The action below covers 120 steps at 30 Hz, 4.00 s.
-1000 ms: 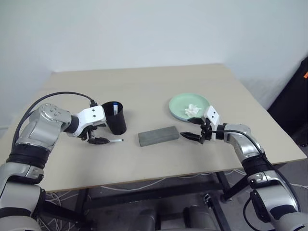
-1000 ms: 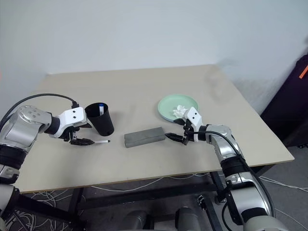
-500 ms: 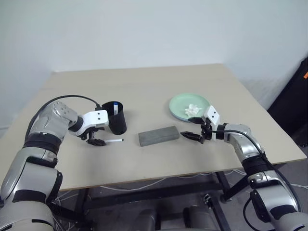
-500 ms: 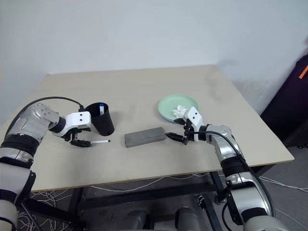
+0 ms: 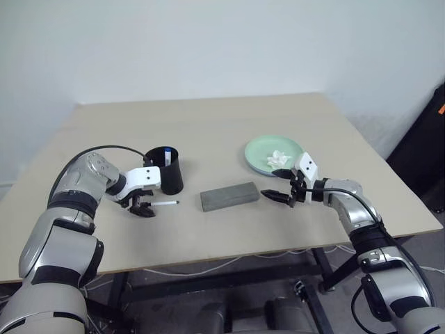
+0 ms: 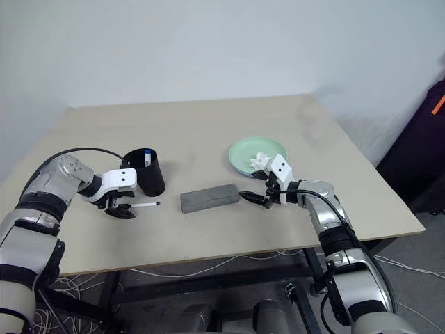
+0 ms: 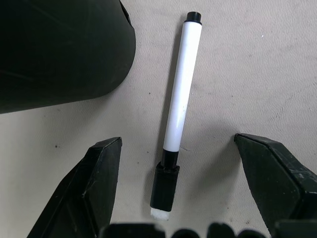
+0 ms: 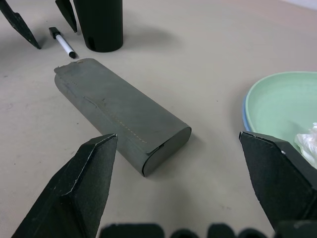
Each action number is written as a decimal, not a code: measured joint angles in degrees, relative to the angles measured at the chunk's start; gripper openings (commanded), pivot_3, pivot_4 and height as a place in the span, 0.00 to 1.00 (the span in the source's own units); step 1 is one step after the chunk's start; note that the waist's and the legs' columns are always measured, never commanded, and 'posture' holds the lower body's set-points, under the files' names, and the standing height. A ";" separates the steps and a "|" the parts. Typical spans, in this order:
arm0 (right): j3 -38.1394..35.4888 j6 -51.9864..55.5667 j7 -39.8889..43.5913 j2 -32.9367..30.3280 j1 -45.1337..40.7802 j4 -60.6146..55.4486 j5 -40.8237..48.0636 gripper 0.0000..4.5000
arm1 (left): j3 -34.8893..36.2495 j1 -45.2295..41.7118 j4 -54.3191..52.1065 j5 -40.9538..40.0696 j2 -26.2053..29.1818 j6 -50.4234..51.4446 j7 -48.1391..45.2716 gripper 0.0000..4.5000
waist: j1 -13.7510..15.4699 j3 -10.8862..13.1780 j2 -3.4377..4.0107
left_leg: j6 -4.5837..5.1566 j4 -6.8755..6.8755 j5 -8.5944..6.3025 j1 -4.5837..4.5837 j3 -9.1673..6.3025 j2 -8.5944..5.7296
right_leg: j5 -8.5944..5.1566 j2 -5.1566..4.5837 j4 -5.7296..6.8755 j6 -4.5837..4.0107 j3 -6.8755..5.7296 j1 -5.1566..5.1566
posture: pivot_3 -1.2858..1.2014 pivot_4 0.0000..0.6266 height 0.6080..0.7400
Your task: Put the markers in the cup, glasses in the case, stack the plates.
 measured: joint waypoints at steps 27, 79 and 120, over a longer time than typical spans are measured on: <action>-0.01 -0.11 -0.20 -0.11 0.15 -0.21 0.03 0.95 | 8.66 9.67 -19.34 -11.71 -0.22 6.82 -12.14 0.01 | -0.01 0.00 0.00 | 0.04 0.28 -0.04 -0.10 -0.09 0.03 | 0.00 -0.04 0.08 0.00 -0.05 0.02 | 0.52 0.00 1.00; -0.81 2.58 2.99 -0.13 -1.96 -4.37 2.66 0.95 | 37.42 21.80 -40.29 -31.23 -15.14 8.58 41.31 0.01 | 0.00 0.00 -0.02 | -0.09 0.18 0.03 0.04 -0.09 -0.01 | 0.10 0.02 0.05 -0.05 -0.06 0.08 | 0.52 0.00 1.00; -0.88 4.76 4.75 -0.33 -1.90 -6.40 3.53 0.95 | 37.08 33.58 -61.36 -47.11 -13.10 23.49 29.95 0.99 | -0.04 0.01 -0.01 | -0.10 -0.09 0.02 0.01 -0.06 0.05 | 0.08 0.04 -0.05 -0.07 -0.04 -0.05 | 0.52 0.00 1.00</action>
